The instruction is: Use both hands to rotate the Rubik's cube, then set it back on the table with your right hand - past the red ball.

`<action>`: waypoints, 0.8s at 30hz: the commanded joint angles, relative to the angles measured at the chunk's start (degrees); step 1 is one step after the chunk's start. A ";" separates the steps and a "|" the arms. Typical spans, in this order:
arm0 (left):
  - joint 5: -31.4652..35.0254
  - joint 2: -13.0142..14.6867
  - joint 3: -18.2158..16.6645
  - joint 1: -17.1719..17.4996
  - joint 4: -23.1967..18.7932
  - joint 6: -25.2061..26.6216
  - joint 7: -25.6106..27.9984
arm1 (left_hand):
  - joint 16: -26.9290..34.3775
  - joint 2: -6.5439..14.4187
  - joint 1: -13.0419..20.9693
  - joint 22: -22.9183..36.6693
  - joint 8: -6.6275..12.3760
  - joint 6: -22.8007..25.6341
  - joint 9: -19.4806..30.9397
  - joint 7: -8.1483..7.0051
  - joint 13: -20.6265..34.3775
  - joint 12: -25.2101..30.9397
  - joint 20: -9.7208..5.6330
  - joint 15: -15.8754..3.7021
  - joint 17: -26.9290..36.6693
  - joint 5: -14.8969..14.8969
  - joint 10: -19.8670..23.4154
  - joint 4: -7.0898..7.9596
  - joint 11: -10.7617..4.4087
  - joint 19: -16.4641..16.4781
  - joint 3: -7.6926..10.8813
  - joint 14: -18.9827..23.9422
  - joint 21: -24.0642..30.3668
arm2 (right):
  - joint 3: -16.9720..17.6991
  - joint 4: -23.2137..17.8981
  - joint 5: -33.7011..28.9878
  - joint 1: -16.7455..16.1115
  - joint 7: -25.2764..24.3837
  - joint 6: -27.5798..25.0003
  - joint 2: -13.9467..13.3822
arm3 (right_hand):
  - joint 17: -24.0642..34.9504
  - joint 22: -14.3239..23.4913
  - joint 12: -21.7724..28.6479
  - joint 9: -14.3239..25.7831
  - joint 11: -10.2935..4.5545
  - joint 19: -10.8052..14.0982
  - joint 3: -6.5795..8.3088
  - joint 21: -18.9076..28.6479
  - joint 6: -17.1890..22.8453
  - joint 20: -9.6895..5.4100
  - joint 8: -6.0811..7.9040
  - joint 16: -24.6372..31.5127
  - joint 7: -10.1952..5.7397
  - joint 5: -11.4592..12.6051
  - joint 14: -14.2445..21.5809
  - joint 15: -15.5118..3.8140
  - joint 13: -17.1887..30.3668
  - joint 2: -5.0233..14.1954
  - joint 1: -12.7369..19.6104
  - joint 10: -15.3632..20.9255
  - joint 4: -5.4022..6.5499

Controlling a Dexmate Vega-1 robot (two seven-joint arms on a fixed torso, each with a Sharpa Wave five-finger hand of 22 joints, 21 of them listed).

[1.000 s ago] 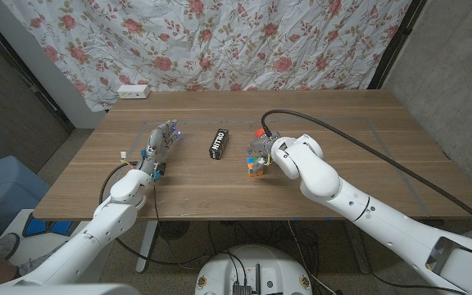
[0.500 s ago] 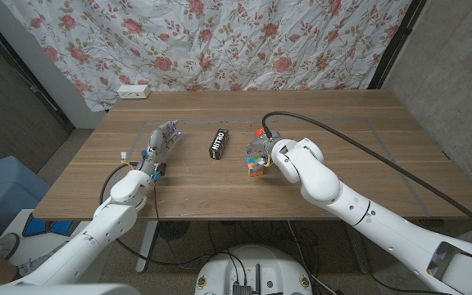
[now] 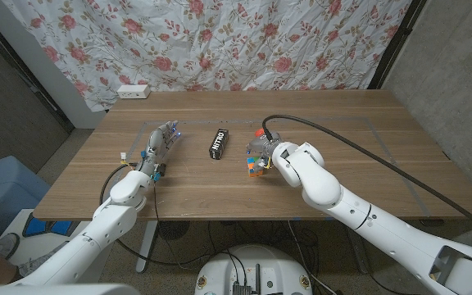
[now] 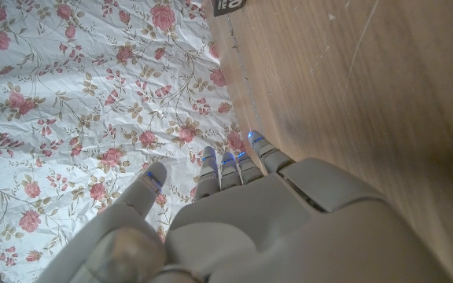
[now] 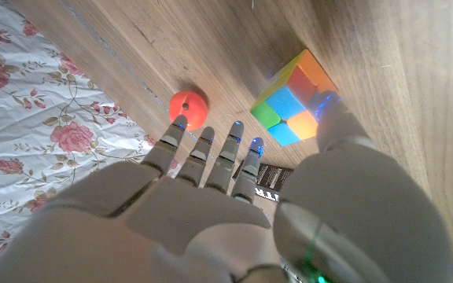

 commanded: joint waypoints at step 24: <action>-0.53 -0.10 0.06 0.42 0.25 -0.17 -0.91 | 0.09 4.65 -0.38 0.18 -0.04 1.53 0.34 0.03 0.18 0.20 0.24 -0.07 0.16 0.25 1.10 0.51 -0.17 0.19 0.04 0.34 0.10 | 0.09 0.94 -1.59 -1.60 -3.76 -1.24 0.46 | 1.27 0.18 2.01 0.95 -3.22 2.00 -1.10 -0.37 6.80 -0.66 3.67 2.59 -0.51 1.18 4.61 -3.89 2.08 0.68 3.08 7.53 0.65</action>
